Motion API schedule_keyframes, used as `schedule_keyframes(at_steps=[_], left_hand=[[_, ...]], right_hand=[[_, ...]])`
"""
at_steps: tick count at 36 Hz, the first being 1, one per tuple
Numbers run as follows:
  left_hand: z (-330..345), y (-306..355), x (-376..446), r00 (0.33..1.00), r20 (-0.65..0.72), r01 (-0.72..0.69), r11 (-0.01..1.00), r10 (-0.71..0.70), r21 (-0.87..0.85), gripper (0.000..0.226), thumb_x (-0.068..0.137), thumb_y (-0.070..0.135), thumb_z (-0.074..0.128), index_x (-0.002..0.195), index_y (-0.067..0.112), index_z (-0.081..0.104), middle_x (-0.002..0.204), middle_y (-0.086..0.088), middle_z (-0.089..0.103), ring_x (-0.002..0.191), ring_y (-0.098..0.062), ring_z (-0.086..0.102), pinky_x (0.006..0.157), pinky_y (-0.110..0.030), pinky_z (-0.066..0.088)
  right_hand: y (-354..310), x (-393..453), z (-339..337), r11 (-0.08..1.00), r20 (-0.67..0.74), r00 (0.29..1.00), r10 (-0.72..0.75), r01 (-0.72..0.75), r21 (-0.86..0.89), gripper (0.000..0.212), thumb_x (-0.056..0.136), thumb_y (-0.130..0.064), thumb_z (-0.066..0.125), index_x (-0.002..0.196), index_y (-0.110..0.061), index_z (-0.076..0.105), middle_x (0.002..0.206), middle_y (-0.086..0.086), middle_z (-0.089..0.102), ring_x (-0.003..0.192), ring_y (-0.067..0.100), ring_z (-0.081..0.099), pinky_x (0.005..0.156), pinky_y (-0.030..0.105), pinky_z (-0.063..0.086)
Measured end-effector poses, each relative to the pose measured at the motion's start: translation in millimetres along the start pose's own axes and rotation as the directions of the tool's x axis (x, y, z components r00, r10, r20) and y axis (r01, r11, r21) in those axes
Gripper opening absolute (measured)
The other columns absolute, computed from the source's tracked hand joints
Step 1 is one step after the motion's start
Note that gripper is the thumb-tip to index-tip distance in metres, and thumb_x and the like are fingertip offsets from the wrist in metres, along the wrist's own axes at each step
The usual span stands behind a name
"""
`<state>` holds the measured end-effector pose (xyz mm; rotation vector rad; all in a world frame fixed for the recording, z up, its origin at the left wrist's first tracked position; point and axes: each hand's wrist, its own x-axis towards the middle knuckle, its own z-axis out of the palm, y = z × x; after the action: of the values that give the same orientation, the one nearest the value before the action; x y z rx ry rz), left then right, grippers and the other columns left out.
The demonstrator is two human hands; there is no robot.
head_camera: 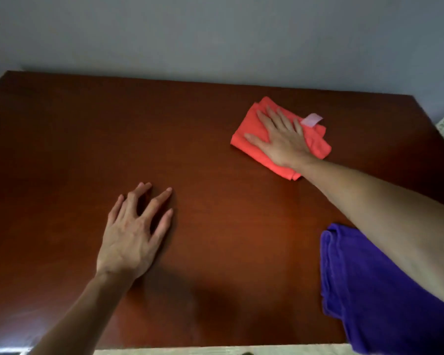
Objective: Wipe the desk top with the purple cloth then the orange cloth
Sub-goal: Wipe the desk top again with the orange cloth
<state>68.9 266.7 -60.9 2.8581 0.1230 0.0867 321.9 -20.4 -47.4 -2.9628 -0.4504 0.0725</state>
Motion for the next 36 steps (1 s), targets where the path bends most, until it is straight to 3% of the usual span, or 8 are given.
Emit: schedule_keyframes(at_steps=[8, 11, 13, 17, 21, 28, 31, 36], left_hand=[[-2, 12, -5, 0.998, -0.001, 0.057, 0.99, -0.057, 0.127, 0.056, 0.101, 0.055, 0.016, 0.151, 0.038, 0.037, 0.154, -0.007, 0.038, 0.146, -0.023, 0.034, 0.12, -0.046, 0.023], [1, 26, -8, 0.995, -0.011, 0.096, 0.982, -0.095, 0.163, 0.058, 0.103, 0.047, 0.015, 0.151, 0.026, 0.04, 0.152, -0.012, 0.043, 0.143, -0.029, 0.038, 0.116, -0.05, 0.031], [5, 45, -7, 0.991, -0.051, 0.128, 0.982, -0.122, 0.138, 0.053, 0.104, 0.04, 0.025, 0.145, 0.016, 0.048, 0.145, -0.014, 0.049, 0.135, -0.032, 0.047, 0.11, -0.051, 0.038], [21, 108, 5, 0.993, -0.117, -0.004, 0.995, 0.015, 0.097, 0.044, 0.096, 0.037, 0.042, 0.128, 0.013, 0.06, 0.132, -0.01, 0.056, 0.117, -0.032, 0.056, 0.099, -0.047, 0.043], [41, 175, 26, 0.985, -0.13, -0.108, 0.993, 0.112, 0.037, 0.039, 0.092, 0.035, 0.047, 0.122, 0.013, 0.061, 0.124, -0.009, 0.059, 0.109, -0.03, 0.058, 0.098, -0.043, 0.045], [77, 243, 61, 0.984, -0.1, -0.148, 0.989, 0.147, -0.002, 0.045, 0.1, 0.038, 0.038, 0.135, 0.016, 0.055, 0.135, -0.012, 0.055, 0.128, -0.029, 0.051, 0.111, -0.045, 0.041], [86, 251, 64, 0.989, -0.093, -0.12, 0.992, 0.117, -0.026, 0.047, 0.101, 0.037, 0.037, 0.142, 0.017, 0.05, 0.14, -0.016, 0.049, 0.139, -0.031, 0.042, 0.118, -0.047, 0.032], [87, 250, 66, 0.99, -0.076, -0.123, 0.992, 0.121, -0.019, 0.048, 0.101, 0.036, 0.038, 0.144, 0.018, 0.048, 0.143, -0.016, 0.044, 0.144, -0.028, 0.035, 0.121, -0.044, 0.026]], right_hand=[[48, -110, 1, 1.0, -0.046, 0.999, 0.025, -0.026, -0.017, 0.096, 0.082, -0.089, 0.011, 0.164, -0.039, 0.013, 0.173, -0.014, 0.005, 0.159, 0.012, 0.002, 0.128, 0.044, 0.004], [53, -123, 2, 0.999, -0.087, 0.996, 0.03, -0.032, -0.022, 0.094, 0.083, -0.087, 0.012, 0.163, -0.038, 0.017, 0.172, -0.013, 0.009, 0.159, 0.012, 0.006, 0.127, 0.045, 0.005], [54, -122, 3, 0.999, -0.108, 0.994, 0.031, -0.033, -0.016, 0.093, 0.083, -0.087, 0.014, 0.162, -0.038, 0.021, 0.172, -0.013, 0.012, 0.158, 0.013, 0.008, 0.127, 0.046, 0.007], [60, -112, 6, 1.0, -0.118, 0.993, 0.012, -0.015, -0.024, 0.092, 0.084, -0.087, 0.016, 0.162, -0.039, 0.021, 0.171, -0.014, 0.013, 0.158, 0.013, 0.01, 0.126, 0.047, 0.011], [78, -80, 0, 0.999, -0.106, 0.993, -0.047, 0.045, -0.02, 0.092, 0.083, -0.087, 0.015, 0.162, -0.039, 0.023, 0.171, -0.012, 0.016, 0.158, 0.014, 0.011, 0.127, 0.047, 0.01], [118, 5, -9, 0.998, -0.099, 0.993, -0.068, 0.067, -0.017, 0.09, 0.084, -0.086, 0.021, 0.161, -0.039, 0.024, 0.171, -0.01, 0.017, 0.158, 0.014, 0.013, 0.126, 0.046, 0.011], [136, 45, -15, 0.995, -0.075, 0.992, -0.101, 0.101, -0.003, 0.096, 0.08, -0.088, 0.015, 0.162, -0.039, 0.022, 0.172, -0.01, 0.015, 0.158, 0.014, 0.01, 0.127, 0.049, 0.01], [158, 90, -22, 0.98, -0.033, 0.979, -0.2, 0.2, -0.003, 0.089, 0.086, -0.085, 0.023, 0.161, -0.037, 0.022, 0.172, -0.008, 0.014, 0.158, 0.016, 0.011, 0.126, 0.048, 0.007]])
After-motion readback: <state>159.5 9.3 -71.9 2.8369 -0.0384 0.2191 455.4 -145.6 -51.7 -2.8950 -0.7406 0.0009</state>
